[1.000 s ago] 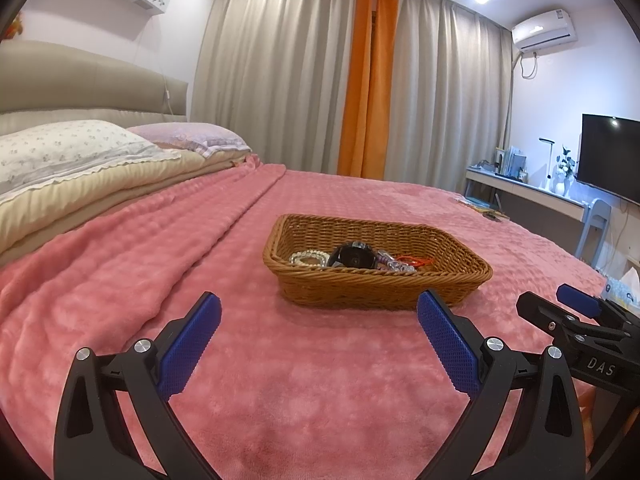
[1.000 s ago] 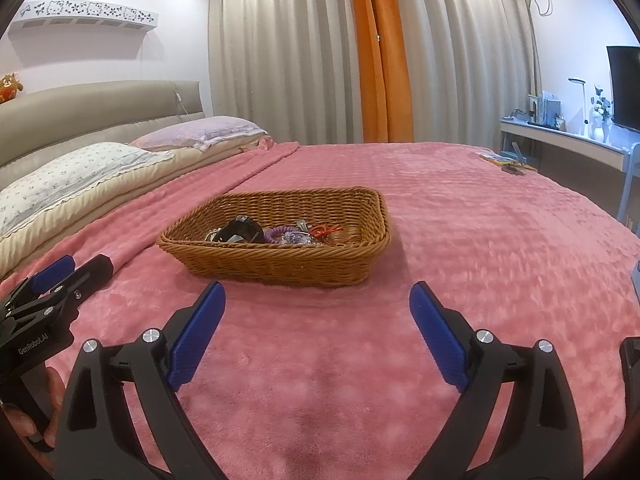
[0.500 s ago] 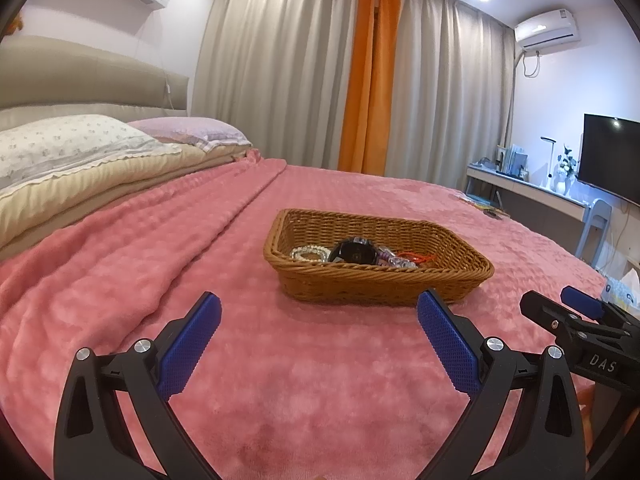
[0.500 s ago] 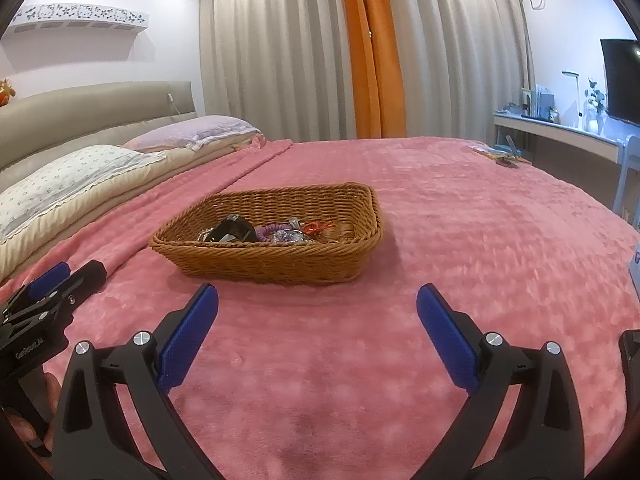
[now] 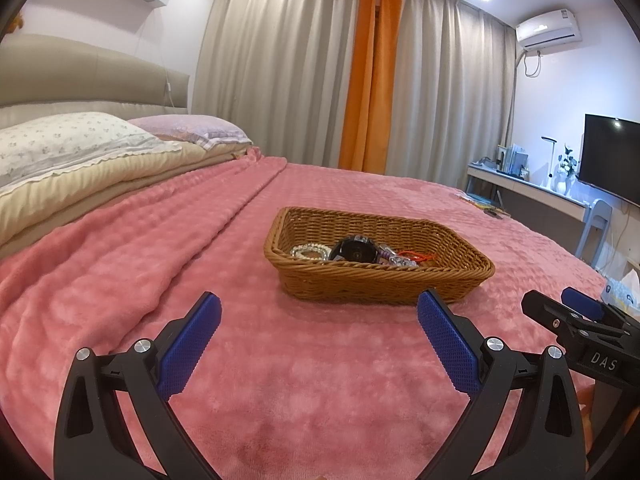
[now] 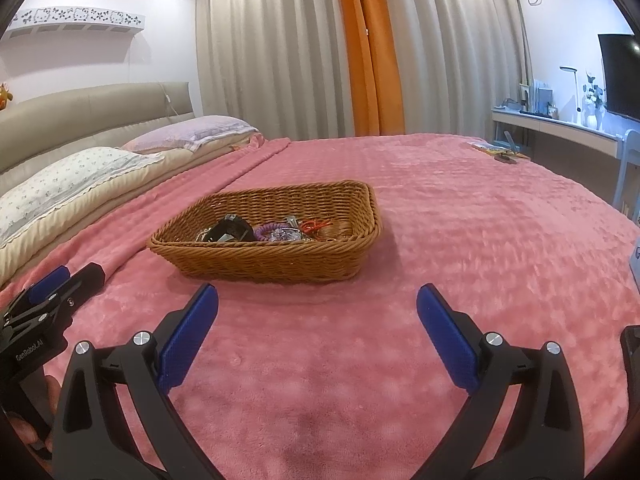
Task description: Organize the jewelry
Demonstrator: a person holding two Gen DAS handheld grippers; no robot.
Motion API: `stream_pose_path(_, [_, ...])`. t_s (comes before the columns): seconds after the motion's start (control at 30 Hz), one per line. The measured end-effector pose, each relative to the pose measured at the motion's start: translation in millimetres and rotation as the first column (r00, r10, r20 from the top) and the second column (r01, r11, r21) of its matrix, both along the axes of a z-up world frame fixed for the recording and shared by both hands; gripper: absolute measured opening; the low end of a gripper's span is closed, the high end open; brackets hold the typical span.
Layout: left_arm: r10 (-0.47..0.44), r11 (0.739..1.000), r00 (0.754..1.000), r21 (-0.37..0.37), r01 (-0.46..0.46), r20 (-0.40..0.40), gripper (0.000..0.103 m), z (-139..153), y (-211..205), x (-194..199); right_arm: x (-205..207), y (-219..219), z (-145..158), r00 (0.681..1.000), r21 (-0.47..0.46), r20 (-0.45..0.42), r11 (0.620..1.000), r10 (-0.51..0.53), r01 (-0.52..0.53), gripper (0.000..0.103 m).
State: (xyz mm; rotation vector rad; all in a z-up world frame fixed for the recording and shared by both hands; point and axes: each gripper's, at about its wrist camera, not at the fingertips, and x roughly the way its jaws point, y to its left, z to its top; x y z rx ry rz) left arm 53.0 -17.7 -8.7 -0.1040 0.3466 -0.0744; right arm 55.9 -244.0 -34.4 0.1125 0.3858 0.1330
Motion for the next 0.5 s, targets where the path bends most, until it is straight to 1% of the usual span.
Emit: stream_pose_path(0.5, [-0.001,1.0,1.0,-0.002,0.001,-0.005,0.095,-1.3,-1.7,-1.8,0.8,0.2,-0.7,1.0,0.009,-0.004,1.0,-0.003,0.003,0.095])
